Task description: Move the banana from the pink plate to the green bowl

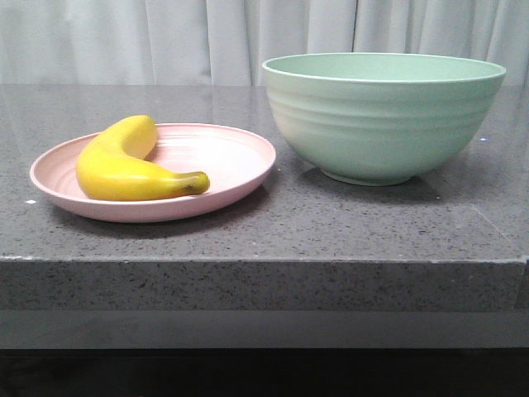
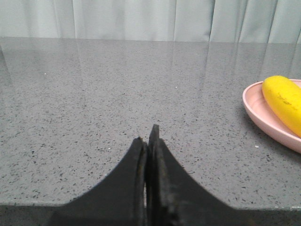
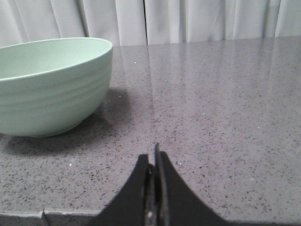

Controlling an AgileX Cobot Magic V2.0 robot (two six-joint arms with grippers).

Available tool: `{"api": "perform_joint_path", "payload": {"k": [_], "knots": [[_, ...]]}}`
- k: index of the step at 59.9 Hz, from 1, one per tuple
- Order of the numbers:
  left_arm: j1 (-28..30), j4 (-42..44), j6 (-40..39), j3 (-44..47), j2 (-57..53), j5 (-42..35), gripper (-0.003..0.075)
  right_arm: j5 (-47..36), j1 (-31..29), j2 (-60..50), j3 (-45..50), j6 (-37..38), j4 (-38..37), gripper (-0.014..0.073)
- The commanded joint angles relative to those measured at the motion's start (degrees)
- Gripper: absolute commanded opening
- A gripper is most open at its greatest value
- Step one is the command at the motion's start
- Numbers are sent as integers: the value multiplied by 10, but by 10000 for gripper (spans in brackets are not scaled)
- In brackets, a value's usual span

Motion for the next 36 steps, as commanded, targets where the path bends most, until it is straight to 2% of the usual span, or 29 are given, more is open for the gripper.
{"api": "perform_joint_path", "payload": {"k": [1,17,26,36], "knots": [[1,-5,-2,1,-11,-50,-20,-48,-4,-13,0,-4,-6,-88],[1,-35,-2,-20,-10,-87,-20,-53,-4,-13,-21,-4,-6,-88],[1,-35,-2,-119,8,-73,-20,7,-4,-2,-113,-4,-10,-87],[1,-33,-2,-257,119,4,-20,79,-4,73,-235,-4,-10,-87]]}}
